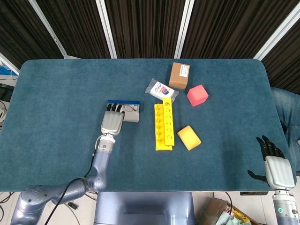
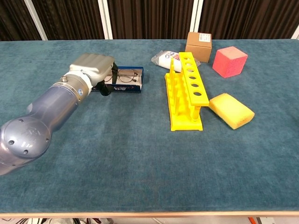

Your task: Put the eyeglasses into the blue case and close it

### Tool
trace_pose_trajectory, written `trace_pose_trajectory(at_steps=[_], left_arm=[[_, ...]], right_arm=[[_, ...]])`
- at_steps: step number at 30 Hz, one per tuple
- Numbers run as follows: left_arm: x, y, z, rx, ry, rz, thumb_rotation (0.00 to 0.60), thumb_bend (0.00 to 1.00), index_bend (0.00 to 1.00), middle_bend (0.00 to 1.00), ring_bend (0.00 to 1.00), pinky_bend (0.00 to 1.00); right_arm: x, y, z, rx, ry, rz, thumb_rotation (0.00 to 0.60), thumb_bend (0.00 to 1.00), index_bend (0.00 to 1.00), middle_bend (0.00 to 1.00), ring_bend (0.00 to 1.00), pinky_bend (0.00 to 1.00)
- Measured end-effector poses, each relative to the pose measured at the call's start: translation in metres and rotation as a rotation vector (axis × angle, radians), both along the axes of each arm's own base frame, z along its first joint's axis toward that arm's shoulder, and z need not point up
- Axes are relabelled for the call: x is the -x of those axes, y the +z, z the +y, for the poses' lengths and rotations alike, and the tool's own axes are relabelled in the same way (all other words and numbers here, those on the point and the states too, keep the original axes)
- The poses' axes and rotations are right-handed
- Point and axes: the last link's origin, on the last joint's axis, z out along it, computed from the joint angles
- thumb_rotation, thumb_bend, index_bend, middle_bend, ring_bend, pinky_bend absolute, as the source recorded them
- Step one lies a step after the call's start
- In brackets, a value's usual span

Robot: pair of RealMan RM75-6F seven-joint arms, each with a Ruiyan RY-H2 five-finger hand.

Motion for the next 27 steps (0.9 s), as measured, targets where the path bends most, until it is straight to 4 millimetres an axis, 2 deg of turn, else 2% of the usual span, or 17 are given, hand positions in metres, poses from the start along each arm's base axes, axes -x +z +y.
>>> trace_pose_trajectory(at_steps=[12, 20, 27], left_arm=[[0.004, 0.003, 0.001, -0.006, 0.012, 0.005, 0.600, 0.44, 0.53, 0.21, 0.11, 0.15], [0.008, 0.004, 0.001, -0.001, 0.024, 0.001, 0.600, 0.48, 0.56, 0.21, 0.11, 0.15], [0.017, 0.011, 0.000, 0.005, 0.053, -0.020, 0.600, 0.49, 0.56, 0.21, 0.11, 0.16]], right_arm=[[0.000, 0.001, -0.001, 0.003, -0.007, -0.002, 0.600, 0.16, 0.00, 0.00, 0.12, 0.19], [0.000, 0.001, -0.001, 0.000, -0.012, -0.007, 0.600, 0.16, 0.00, 0.00, 0.12, 0.19], [0.000, 0.001, -0.001, 0.000, -0.012, -0.009, 0.600, 0.16, 0.00, 0.00, 0.12, 0.19]])
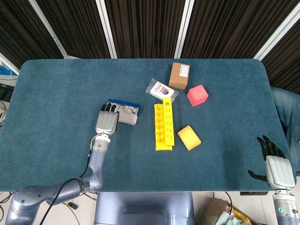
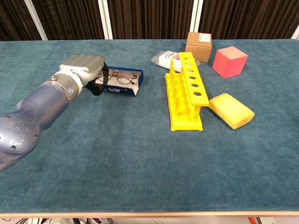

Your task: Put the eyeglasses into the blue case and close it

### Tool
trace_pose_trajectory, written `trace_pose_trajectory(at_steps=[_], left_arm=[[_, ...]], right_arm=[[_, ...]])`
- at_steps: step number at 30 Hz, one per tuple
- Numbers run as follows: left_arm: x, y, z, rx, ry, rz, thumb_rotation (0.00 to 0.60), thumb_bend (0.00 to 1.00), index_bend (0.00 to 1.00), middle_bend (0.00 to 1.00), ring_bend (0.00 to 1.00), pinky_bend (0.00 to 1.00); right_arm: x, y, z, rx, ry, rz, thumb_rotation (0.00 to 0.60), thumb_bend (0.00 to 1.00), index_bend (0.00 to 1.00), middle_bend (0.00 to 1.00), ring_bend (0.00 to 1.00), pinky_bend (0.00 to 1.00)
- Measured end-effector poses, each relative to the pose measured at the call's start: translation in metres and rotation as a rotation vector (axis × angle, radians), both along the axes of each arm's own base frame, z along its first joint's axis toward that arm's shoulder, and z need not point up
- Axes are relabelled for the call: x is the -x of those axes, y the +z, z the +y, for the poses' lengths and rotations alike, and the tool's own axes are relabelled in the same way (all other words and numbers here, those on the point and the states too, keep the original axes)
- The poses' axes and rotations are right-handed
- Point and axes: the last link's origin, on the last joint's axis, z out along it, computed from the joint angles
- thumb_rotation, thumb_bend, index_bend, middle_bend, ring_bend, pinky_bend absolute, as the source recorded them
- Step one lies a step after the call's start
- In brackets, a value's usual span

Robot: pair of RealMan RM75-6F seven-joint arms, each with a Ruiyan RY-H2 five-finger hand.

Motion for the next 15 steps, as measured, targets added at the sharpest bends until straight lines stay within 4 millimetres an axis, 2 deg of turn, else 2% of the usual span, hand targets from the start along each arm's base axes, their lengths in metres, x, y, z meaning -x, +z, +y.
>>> trace_pose_trajectory(at_steps=[8, 15], left_arm=[[0.010, 0.017, -0.007, -0.001, 0.001, -0.020, 0.600, 0.49, 0.57, 0.21, 0.11, 0.16], [0.027, 0.037, -0.020, 0.024, 0.015, -0.015, 0.600, 0.49, 0.58, 0.21, 0.11, 0.16]], right_arm=[[0.000, -0.001, 0.000, -0.001, 0.001, 0.000, 0.600, 0.16, 0.00, 0.00, 0.12, 0.19], [-0.001, -0.001, 0.000, -0.003, -0.001, -0.002, 0.600, 0.16, 0.00, 0.00, 0.12, 0.19]])
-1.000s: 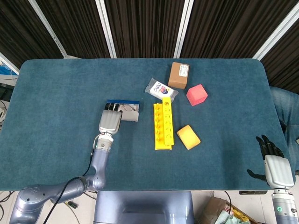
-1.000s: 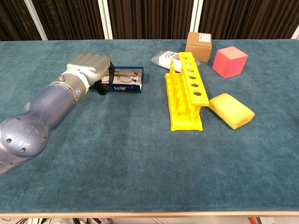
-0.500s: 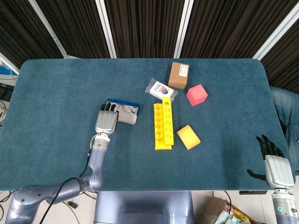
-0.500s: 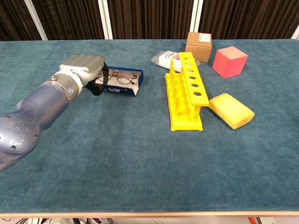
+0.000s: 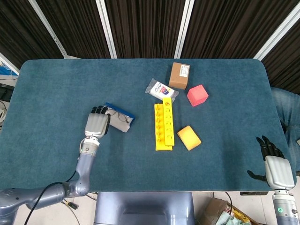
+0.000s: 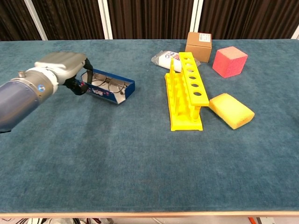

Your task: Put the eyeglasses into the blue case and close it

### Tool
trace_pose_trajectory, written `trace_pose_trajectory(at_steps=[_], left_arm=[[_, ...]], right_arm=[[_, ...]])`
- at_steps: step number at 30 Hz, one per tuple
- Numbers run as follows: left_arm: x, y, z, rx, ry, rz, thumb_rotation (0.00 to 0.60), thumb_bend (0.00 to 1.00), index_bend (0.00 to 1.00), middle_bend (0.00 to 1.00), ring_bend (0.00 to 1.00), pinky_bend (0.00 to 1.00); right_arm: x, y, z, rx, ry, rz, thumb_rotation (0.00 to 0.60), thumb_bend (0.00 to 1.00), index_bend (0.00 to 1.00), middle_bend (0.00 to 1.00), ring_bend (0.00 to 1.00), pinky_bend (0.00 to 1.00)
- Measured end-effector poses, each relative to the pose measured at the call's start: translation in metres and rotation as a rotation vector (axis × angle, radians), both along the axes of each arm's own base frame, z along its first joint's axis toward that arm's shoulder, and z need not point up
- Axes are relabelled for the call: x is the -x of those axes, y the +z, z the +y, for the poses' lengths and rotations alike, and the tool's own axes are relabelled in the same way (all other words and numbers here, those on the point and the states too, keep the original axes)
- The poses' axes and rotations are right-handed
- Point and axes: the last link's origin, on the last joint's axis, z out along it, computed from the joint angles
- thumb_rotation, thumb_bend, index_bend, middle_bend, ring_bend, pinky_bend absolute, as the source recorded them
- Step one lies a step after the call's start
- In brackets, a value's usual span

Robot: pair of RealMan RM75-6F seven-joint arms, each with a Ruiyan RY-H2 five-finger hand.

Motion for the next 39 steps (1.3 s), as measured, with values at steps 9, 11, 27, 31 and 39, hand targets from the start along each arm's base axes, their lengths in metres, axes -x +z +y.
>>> trace_pose_trajectory(at_steps=[9, 11, 27, 31, 39], left_arm=[[-0.004, 0.011, -0.011, 0.026, 0.021, -0.042, 0.600, 0.49, 0.58, 0.21, 0.11, 0.16], [-0.009, 0.013, -0.011, 0.029, 0.023, -0.049, 0.600, 0.49, 0.58, 0.21, 0.11, 0.16], [-0.045, 0.007, 0.010, 0.008, 0.061, -0.004, 0.600, 0.49, 0.58, 0.21, 0.11, 0.16], [-0.048, 0.002, 0.016, 0.000, 0.081, -0.002, 0.600, 0.49, 0.59, 0.21, 0.11, 0.16], [-0.049, -0.005, 0.027, -0.015, 0.111, 0.001, 0.600, 0.49, 0.59, 0.21, 0.11, 0.17]], right_arm=[[0.000, 0.000, 0.000, 0.000, -0.002, -0.003, 0.600, 0.16, 0.00, 0.00, 0.12, 0.19], [0.000, 0.000, 0.000, 0.000, -0.002, -0.003, 0.600, 0.16, 0.00, 0.00, 0.12, 0.19], [0.000, -0.001, 0.000, 0.000, -0.005, -0.004, 0.600, 0.16, 0.00, 0.00, 0.12, 0.19], [0.000, 0.000, 0.000, 0.001, -0.005, -0.003, 0.600, 0.16, 0.00, 0.00, 0.12, 0.19], [0.000, 0.000, 0.000, 0.001, -0.006, -0.004, 0.600, 0.16, 0.00, 0.00, 0.12, 0.19]])
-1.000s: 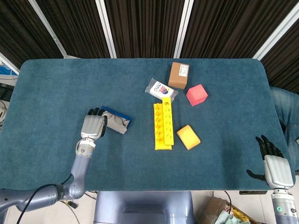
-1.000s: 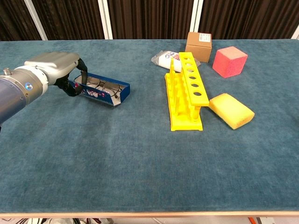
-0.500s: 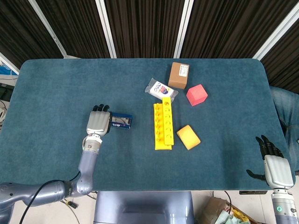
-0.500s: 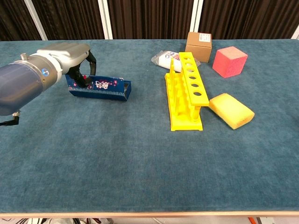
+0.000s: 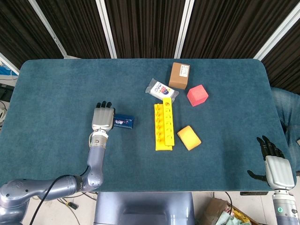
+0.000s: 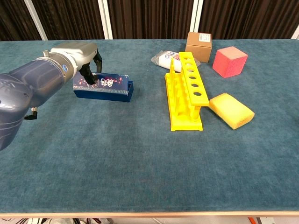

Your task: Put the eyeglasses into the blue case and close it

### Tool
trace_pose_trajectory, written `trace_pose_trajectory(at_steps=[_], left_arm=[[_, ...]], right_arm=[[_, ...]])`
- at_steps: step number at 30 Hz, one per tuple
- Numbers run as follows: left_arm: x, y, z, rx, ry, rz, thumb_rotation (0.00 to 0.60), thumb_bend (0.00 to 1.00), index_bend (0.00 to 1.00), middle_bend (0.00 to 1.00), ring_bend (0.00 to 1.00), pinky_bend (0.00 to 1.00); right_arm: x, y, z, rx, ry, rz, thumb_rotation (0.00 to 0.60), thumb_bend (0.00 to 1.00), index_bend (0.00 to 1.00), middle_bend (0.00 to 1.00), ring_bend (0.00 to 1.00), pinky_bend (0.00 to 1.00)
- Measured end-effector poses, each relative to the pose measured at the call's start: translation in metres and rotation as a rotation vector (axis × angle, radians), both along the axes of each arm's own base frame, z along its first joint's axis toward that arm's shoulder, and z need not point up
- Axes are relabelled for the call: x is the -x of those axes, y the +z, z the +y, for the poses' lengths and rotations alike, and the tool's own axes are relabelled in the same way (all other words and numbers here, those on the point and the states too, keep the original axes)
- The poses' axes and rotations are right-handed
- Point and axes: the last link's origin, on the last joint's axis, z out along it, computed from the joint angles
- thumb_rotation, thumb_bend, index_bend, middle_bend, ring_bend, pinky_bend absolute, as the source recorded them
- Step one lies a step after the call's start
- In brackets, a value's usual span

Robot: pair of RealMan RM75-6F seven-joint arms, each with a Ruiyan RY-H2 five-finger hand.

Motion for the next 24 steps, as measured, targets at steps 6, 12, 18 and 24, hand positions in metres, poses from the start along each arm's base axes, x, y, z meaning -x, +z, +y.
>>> trace_pose_trajectory(at_steps=[6, 12, 18, 24], left_arm=[[-0.001, -0.002, 0.007, -0.018, 0.007, -0.001, 0.600, 0.49, 0.59, 0.21, 0.11, 0.16], [-0.002, -0.004, 0.010, -0.030, 0.003, -0.005, 0.600, 0.49, 0.59, 0.21, 0.11, 0.17], [0.000, -0.005, 0.014, -0.041, 0.020, -0.004, 0.600, 0.49, 0.59, 0.21, 0.11, 0.17], [0.001, -0.008, 0.016, -0.038, 0.026, -0.001, 0.600, 0.49, 0.55, 0.21, 0.11, 0.17]], right_arm=[[0.000, 0.000, 0.000, 0.000, 0.000, 0.002, 0.600, 0.16, 0.00, 0.00, 0.12, 0.19], [0.000, -0.001, 0.000, -0.002, -0.003, 0.003, 0.600, 0.16, 0.00, 0.00, 0.12, 0.19], [0.000, -0.001, 0.000, -0.001, -0.005, 0.004, 0.600, 0.16, 0.00, 0.00, 0.12, 0.19], [0.000, -0.001, 0.000, -0.002, -0.008, 0.005, 0.600, 0.16, 0.00, 0.00, 0.12, 0.19]])
